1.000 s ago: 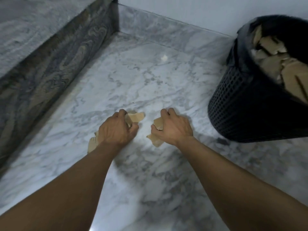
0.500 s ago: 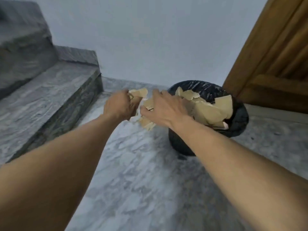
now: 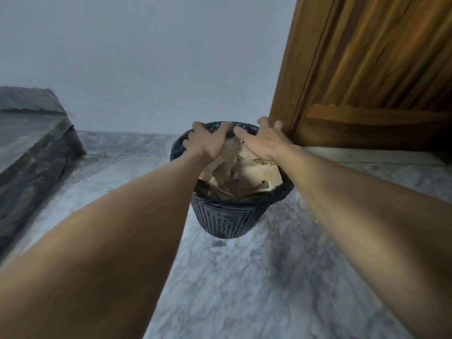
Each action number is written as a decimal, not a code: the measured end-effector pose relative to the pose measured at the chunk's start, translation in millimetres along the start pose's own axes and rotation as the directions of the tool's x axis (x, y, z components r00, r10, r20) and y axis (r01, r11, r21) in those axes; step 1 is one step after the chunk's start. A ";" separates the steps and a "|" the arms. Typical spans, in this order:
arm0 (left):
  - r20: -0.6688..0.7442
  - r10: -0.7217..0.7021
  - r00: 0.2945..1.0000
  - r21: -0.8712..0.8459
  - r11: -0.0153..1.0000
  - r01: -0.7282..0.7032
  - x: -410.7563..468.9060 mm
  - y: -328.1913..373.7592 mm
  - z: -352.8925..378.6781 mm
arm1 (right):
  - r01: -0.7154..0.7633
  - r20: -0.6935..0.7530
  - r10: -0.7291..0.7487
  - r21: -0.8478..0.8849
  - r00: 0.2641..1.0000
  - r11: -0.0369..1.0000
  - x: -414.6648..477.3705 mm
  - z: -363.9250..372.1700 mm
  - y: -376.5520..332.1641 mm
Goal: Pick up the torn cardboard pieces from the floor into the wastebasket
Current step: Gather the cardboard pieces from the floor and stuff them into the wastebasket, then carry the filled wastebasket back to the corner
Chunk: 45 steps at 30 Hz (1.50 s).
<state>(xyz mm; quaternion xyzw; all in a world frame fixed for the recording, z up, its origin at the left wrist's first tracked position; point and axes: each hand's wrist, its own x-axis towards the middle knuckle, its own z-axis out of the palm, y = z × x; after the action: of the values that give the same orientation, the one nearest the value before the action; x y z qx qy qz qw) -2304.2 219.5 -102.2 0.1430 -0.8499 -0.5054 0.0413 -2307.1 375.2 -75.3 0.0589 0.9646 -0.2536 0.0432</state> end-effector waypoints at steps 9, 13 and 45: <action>-0.221 -0.067 0.973 0.277 0.952 0.129 5.4 -49.6 -43.7 | -0.034 -0.087 0.034 0.002 0.996 0.999 2.8 -12.7 83.1; 0.011 -0.194 0.981 0.041 0.980 0.194 6.0 -79.5 -42.8 | -0.175 0.142 0.131 0.371 0.981 0.912 17.1 10.5 110.3; 0.562 -0.169 0.810 -0.312 0.863 0.397 -10.6 419.7 -171.5 | -0.230 -0.014 0.476 0.862 0.880 0.451 -103.9 -429.7 -31.5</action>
<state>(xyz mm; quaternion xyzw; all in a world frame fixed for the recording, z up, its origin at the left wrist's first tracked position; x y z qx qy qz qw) -2341.7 265.3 347.4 0.1179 -0.6700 -0.6939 -0.2363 -2231.6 550.8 324.6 0.3049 0.6838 -0.6601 -0.0620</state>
